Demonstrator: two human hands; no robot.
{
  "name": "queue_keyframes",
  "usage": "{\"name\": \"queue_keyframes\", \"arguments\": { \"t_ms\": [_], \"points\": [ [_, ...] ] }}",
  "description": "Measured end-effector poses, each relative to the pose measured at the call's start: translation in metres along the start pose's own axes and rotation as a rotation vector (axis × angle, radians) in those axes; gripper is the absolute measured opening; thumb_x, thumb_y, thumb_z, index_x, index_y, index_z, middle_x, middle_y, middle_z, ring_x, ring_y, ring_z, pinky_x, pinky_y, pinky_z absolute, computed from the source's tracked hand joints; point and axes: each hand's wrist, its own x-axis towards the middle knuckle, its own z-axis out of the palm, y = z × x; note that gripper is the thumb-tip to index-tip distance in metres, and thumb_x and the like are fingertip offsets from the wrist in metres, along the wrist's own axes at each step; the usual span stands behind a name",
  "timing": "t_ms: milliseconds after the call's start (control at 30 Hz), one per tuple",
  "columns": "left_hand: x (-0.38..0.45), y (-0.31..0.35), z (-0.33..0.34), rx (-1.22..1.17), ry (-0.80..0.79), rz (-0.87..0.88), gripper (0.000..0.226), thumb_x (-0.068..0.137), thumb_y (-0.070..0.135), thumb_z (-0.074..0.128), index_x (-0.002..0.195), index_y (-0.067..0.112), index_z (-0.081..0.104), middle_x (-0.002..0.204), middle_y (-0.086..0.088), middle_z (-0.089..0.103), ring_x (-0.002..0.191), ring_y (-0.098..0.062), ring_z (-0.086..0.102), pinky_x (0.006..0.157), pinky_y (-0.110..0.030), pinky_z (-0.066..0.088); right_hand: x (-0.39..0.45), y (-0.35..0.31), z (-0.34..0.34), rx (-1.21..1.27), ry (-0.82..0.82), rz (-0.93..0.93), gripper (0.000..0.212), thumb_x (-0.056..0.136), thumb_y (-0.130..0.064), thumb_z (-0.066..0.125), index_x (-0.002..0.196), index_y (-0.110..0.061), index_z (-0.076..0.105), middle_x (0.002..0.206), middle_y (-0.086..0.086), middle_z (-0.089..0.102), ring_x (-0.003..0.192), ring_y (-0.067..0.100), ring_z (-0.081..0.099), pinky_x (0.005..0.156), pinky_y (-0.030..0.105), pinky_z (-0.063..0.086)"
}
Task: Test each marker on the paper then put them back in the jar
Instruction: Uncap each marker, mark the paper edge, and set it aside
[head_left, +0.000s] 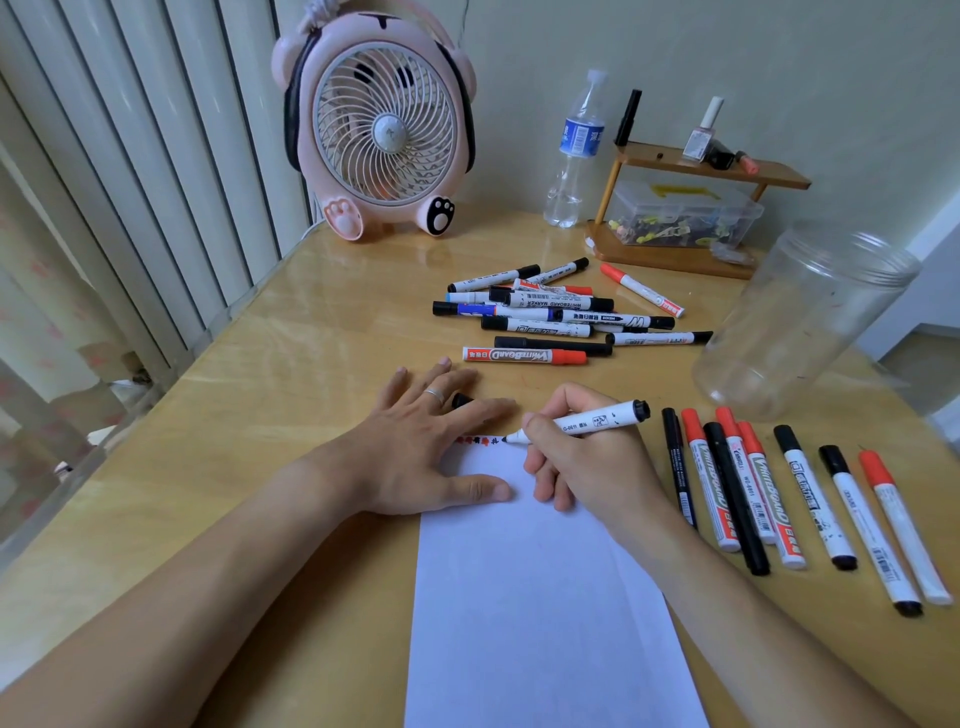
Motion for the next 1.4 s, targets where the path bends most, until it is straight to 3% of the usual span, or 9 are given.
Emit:
{"name": "queue_keyframes", "arguments": {
  "t_ms": [133,1033,1233,1300,1400],
  "points": [
    [0.001,-0.001,0.000,-0.003,0.003,0.005,0.090,0.070,0.098,0.027,0.151,0.061,0.012,0.168,0.007,0.004,0.156,-0.013,-0.016,0.125,-0.052,-0.009,0.000,-0.001,0.001,-0.015,0.006,0.000,0.023,0.097,-0.013,0.066,0.078,-0.010,0.053,0.064,0.015,0.065,0.047,0.026,0.056,0.040,0.024,0.037],
    [0.001,-0.003,0.002,-0.035,0.033,0.014,0.091,0.071,0.098,0.024,0.152,0.057,0.014,0.167,0.010,0.008,0.156,-0.010,-0.013,0.126,-0.050,-0.007,0.000,-0.001,0.002,-0.013,0.030,0.014,0.020,0.095,-0.011,0.064,0.078,-0.007,0.053,0.065,0.017,0.065,0.046,0.026,0.055,0.040,0.025,0.037],
    [0.003,-0.003,0.001,-0.224,0.191,0.001,0.076,0.088,0.078,0.012,0.152,0.046,0.038,0.155,0.014,0.029,0.149,-0.002,0.009,0.124,-0.041,0.003,-0.001,-0.003,0.001,-0.031,0.027,0.039,0.019,0.092,-0.009,0.061,0.076,-0.008,0.051,0.061,0.016,0.064,0.043,0.026,0.053,0.040,0.024,0.035],
    [0.005,-0.005,0.002,-0.268,0.258,-0.018,0.068,0.093,0.069,0.018,0.148,0.041,0.047,0.145,0.012,0.039,0.141,-0.006,0.023,0.119,-0.037,0.014,-0.002,-0.003,0.000,0.004,0.033,0.049,0.021,0.093,-0.010,0.059,0.075,-0.009,0.050,0.061,0.015,0.062,0.043,0.026,0.051,0.040,0.024,0.034],
    [0.009,-0.011,0.004,-0.219,0.342,-0.037,0.043,0.103,0.040,0.041,0.142,0.031,0.057,0.130,0.007,0.051,0.128,-0.017,0.040,0.105,-0.043,0.035,-0.002,-0.003,-0.002,0.018,0.028,0.043,0.024,0.096,-0.013,0.059,0.074,-0.013,0.049,0.061,0.010,0.061,0.042,0.023,0.049,0.043,0.023,0.032]
  ]
}}
